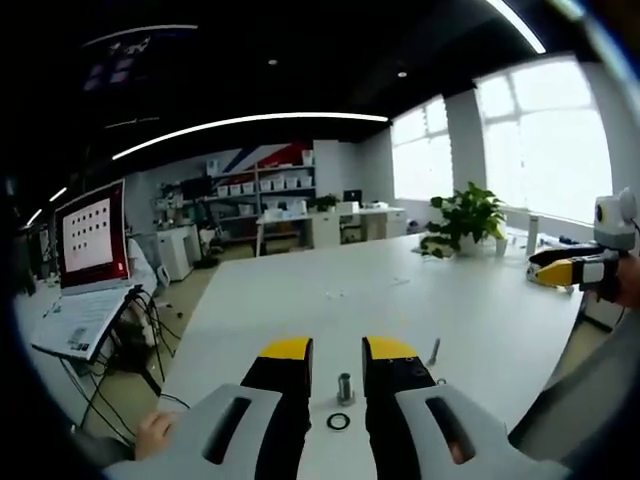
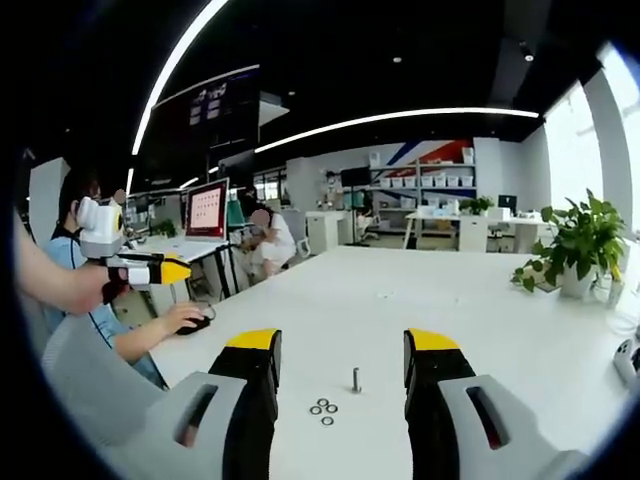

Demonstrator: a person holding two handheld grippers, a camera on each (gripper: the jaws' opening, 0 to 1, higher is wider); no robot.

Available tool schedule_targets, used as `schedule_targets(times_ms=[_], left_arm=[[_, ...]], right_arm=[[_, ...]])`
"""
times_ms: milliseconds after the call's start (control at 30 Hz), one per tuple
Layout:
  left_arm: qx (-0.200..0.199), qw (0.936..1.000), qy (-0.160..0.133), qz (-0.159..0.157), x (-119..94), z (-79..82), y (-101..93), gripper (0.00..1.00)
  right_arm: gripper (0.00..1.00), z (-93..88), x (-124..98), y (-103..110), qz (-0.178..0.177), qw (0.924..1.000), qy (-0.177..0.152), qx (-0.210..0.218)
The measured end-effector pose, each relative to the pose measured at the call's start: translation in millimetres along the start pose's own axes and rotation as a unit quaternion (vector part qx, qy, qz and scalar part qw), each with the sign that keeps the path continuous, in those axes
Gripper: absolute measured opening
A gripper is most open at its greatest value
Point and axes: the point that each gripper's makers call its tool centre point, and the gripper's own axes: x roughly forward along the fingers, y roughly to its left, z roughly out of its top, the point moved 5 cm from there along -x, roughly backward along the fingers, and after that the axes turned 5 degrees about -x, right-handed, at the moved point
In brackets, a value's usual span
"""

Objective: Place the washer onto the threaded stud by aligning its center hole with the stud, sliding it down to the base, and recovering from edge contact or off-axis alignment until the washer reaches the visible bottom stop.

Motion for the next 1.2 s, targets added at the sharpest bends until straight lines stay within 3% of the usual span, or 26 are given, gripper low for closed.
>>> schedule_targets(times_ms=[333, 1200], left_arm=[[-0.016, 0.9997, 0.017, 0.008, 0, -6.2, 6.9, 0.17], [0.005, 0.9984, 0.056, -0.009, 11, -6.3, 15.9, 0.17]], right_arm=[[0.52, -4.1, 2, 5, 0.012, 0.9998, 0.011, -0.007], [0.52, -2.7, 2, 5, 0.011, 0.9998, 0.009, -0.011]])
